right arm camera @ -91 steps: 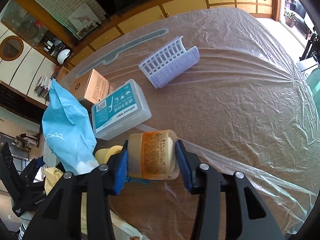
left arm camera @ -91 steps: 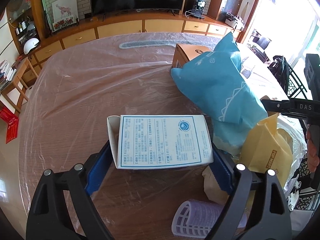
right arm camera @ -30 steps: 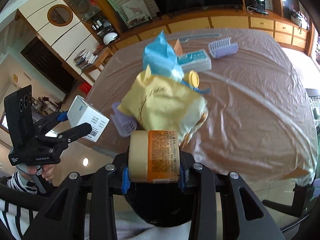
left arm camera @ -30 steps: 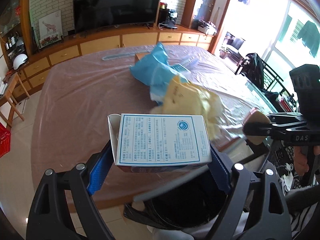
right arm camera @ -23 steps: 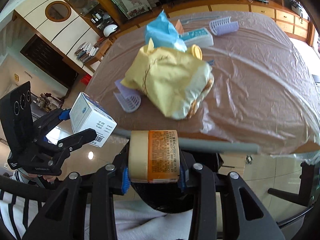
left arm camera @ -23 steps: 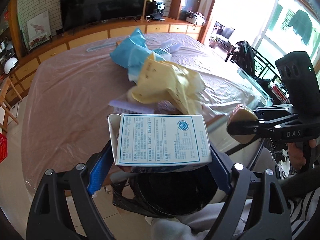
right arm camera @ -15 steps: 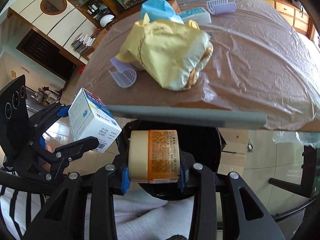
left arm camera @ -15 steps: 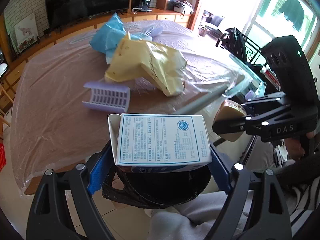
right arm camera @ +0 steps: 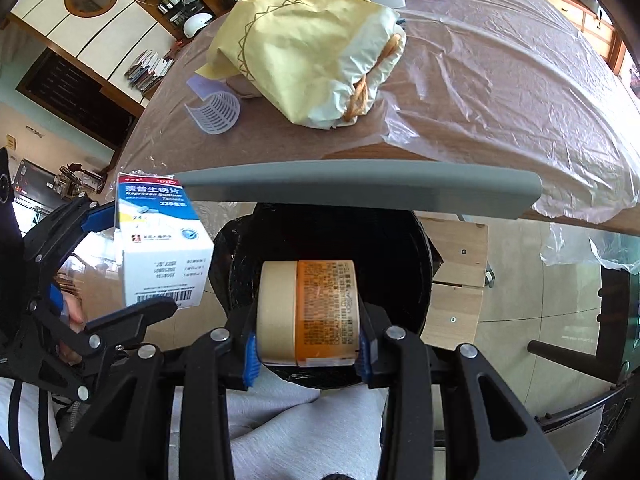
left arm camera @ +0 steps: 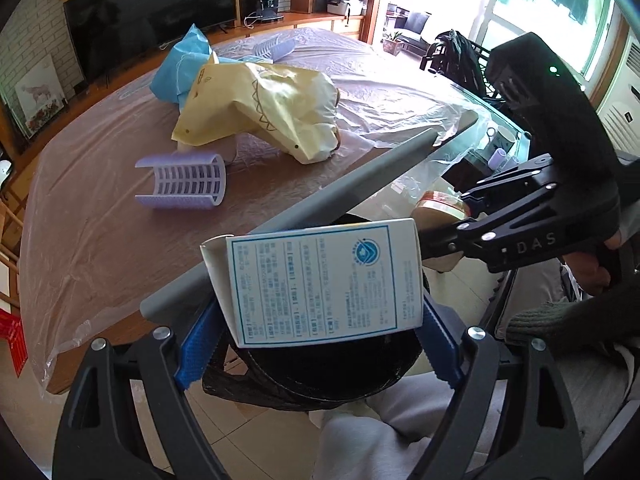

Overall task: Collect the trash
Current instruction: 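Carry the tape roll and white box over the black trash bin with both tools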

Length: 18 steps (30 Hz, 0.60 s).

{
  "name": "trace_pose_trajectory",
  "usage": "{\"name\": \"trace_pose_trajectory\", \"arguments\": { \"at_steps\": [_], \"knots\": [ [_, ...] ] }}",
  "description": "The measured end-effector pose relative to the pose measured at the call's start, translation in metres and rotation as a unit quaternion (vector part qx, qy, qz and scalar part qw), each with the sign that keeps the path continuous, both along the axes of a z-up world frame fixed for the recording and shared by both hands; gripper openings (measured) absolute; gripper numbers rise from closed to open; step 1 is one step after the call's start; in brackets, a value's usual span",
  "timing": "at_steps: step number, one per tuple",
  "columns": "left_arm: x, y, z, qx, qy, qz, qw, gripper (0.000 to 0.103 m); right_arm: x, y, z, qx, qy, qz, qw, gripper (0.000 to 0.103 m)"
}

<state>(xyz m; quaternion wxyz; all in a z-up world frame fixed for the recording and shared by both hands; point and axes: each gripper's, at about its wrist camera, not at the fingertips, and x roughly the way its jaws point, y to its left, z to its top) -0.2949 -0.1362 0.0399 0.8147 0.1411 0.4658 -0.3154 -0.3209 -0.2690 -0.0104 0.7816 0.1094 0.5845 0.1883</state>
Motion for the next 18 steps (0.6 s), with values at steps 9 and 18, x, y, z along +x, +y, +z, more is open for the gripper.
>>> {"name": "trace_pose_trajectory", "arguments": {
  "at_steps": [9, 18],
  "knots": [
    [-0.011, -0.004, -0.017, 0.025, 0.02, -0.008, 0.9995, 0.087, -0.002, -0.003, -0.008, -0.014, 0.004, 0.0, 1.0, 0.035],
    [-0.015, -0.011, -0.044, 0.063, 0.031, -0.008, 0.9975, 0.087, 0.003, 0.005, -0.023, -0.04, 0.002, 0.01, 0.999, 0.035]
  ]
}}
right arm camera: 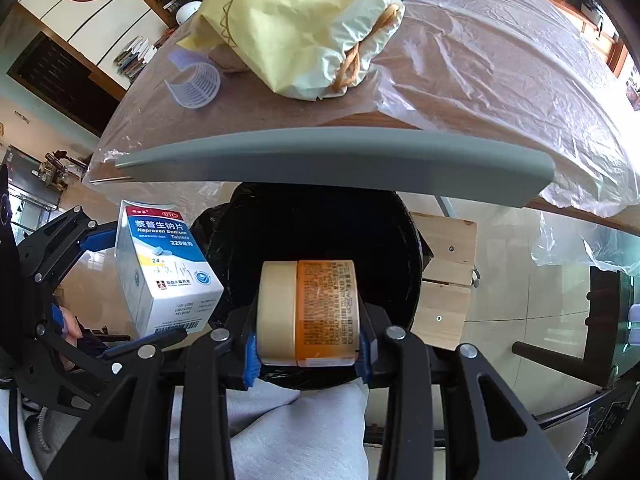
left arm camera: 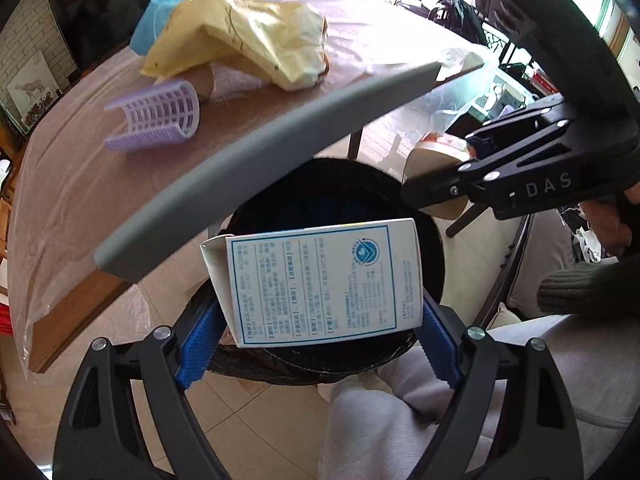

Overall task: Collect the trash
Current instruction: 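Carry the tape roll and white box over the black trash bin with both tools, then open both tools to drop the tape roll and white box into the bin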

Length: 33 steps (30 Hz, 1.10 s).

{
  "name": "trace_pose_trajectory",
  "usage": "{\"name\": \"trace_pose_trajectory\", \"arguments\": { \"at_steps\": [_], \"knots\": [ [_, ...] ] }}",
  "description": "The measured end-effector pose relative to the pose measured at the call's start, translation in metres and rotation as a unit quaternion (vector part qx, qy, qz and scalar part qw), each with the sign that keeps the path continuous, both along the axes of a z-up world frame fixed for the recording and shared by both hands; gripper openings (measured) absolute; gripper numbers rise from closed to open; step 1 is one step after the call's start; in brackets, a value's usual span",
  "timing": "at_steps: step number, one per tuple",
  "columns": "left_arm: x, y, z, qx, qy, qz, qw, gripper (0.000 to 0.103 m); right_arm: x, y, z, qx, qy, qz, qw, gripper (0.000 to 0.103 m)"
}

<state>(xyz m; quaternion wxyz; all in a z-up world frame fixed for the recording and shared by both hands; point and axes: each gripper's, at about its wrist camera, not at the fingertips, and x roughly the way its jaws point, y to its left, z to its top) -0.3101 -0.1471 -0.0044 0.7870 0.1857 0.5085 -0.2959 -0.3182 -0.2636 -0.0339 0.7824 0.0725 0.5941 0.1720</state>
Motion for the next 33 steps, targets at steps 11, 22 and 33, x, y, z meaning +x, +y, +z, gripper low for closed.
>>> {"name": "trace_pose_trajectory", "arguments": {
  "at_steps": [11, 22, 33],
  "knots": [
    [0.005, -0.008, -0.036, 0.038, 0.012, 0.007, 0.9992, 0.087, 0.009, 0.018, -0.025, -0.026, -0.001, 0.013, 1.0, 0.035],
    [0.015, -0.01, -0.061, 0.063, 0.017, 0.001, 0.9979, 0.087, 0.019, 0.024, -0.045, -0.041, -0.002, 0.012, 0.999, 0.035],
    [0.024, -0.016, -0.069, 0.072, 0.014, 0.003, 0.9973, 0.087, 0.018, 0.021, -0.056, -0.049, 0.001, 0.001, 0.999, 0.035]
  ]
}}
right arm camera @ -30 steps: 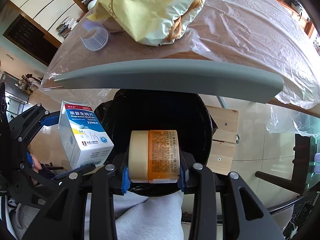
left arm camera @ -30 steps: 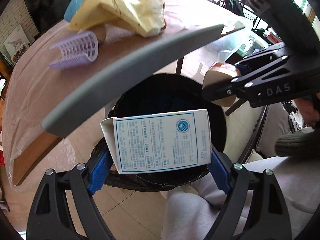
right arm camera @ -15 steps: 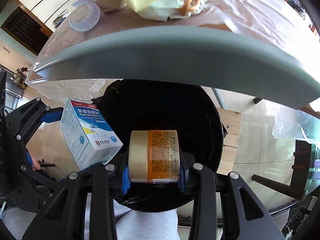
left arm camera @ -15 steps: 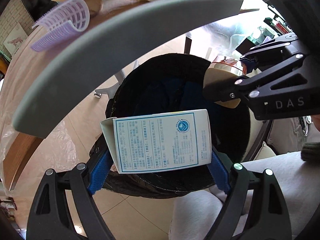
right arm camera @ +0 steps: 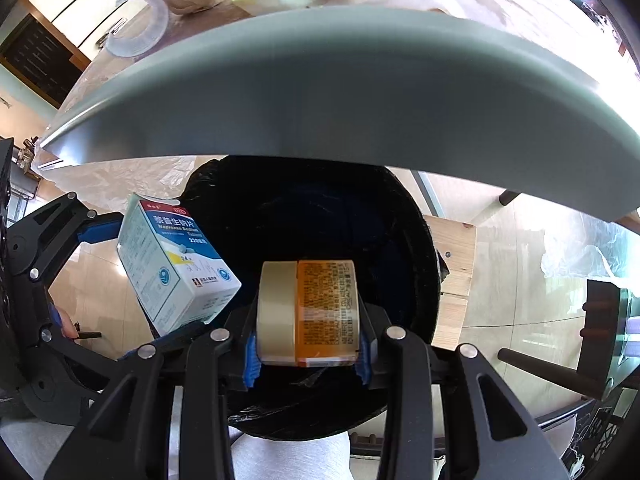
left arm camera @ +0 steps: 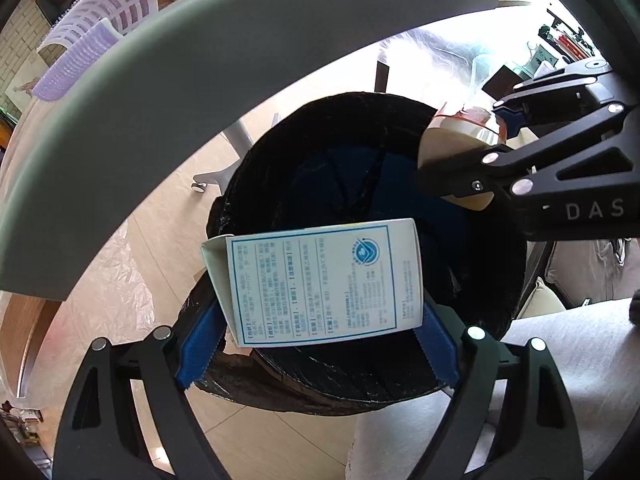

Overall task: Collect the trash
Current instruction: 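Open both tools to drop the tape roll and white box into the bin, then grasp the yellow paper bag with the right tool while the left tool grasps the lavender mesh roller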

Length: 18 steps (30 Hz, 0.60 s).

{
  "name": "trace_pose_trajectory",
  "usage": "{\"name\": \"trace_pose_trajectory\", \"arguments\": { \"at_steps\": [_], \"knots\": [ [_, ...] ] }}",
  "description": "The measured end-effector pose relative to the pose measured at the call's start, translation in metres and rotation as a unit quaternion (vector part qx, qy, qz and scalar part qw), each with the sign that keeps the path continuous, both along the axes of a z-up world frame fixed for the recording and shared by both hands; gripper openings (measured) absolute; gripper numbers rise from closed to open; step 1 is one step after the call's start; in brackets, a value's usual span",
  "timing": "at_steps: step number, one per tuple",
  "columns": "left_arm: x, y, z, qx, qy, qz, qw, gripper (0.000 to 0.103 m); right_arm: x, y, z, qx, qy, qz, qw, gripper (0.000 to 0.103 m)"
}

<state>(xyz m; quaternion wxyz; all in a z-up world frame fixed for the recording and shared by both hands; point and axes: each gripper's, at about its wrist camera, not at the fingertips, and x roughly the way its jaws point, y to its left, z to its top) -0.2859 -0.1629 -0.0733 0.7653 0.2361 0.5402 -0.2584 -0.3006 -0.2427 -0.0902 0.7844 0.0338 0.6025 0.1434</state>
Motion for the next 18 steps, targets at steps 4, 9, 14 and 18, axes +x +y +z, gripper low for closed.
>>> {"name": "trace_pose_trajectory", "arguments": {
  "at_steps": [4, 9, 14, 18],
  "knots": [
    [0.005, 0.004, 0.003, -0.007, 0.007, 0.006, 0.9999, 0.089, -0.004, -0.004, 0.003, 0.007, -0.006, -0.01, 1.0, 0.056],
    [0.004, 0.006, 0.005, -0.012, 0.016, 0.011, 0.9997, 0.089, -0.01, -0.008, 0.015, 0.005, -0.018, -0.004, 1.0, 0.067],
    [-0.002, 0.019, 0.029, -0.037, 0.006, 0.019, 0.9991, 0.089, -0.027, -0.017, 0.052, -0.011, -0.062, 0.014, 0.998, 0.068],
    [-0.01, 0.032, 0.074, -0.075, -0.033, 0.02, 0.9965, 0.089, -0.039, -0.023, 0.098, -0.023, -0.132, 0.03, 0.991, 0.08]
  ]
}}
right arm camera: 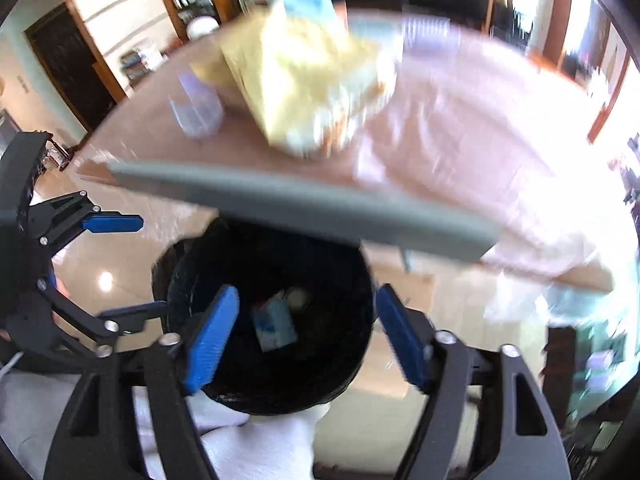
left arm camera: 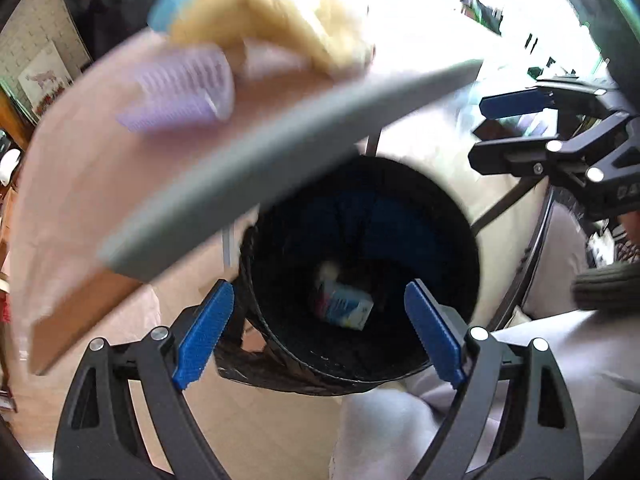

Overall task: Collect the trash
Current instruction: 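Grasp the yellow paper bag with the right tool while the left tool grasps the lavender mesh roller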

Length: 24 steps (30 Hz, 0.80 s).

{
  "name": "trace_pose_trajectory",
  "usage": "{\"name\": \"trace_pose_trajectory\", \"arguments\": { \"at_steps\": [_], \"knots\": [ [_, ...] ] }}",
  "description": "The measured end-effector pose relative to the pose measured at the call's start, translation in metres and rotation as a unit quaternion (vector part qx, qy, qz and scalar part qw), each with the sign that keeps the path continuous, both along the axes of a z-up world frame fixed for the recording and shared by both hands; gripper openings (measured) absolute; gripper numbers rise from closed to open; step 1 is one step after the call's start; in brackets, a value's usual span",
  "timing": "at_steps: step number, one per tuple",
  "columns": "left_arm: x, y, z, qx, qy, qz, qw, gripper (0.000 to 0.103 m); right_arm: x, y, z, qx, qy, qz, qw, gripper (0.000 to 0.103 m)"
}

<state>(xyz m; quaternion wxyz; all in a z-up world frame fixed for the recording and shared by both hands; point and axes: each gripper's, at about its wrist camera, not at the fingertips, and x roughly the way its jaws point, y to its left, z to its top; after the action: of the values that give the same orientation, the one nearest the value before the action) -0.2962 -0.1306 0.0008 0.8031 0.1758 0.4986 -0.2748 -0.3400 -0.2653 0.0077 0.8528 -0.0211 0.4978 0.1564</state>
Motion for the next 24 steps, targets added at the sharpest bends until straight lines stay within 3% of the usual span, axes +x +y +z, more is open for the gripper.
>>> {"name": "trace_pose_trajectory", "arguments": {
  "at_steps": [4, 7, 15, 24],
  "knots": [
    [0.006, 0.017, 0.054, -0.039, -0.07, 0.007, 0.9968, 0.101, 0.012, 0.0, 0.038, -0.003, -0.066, 0.014, 0.998, 0.093],
    [0.027, 0.026, 0.071, -0.047, -0.095, 0.014, 0.9942, 0.101, 0.036, 0.007, 0.054, -0.009, -0.093, 0.055, 0.994, 0.097],
    [0.097, 0.027, 0.054, -0.021, -0.078, 0.0, 0.9967, 0.101, 0.102, 0.046, 0.057, -0.087, -0.116, 0.186, 0.972, 0.097],
    [0.126, 0.025, 0.03, -0.033, -0.039, -0.024, 0.9984, 0.101, 0.143, 0.072, 0.045, -0.104, -0.107, 0.241, 0.959, 0.096]
  ]
}}
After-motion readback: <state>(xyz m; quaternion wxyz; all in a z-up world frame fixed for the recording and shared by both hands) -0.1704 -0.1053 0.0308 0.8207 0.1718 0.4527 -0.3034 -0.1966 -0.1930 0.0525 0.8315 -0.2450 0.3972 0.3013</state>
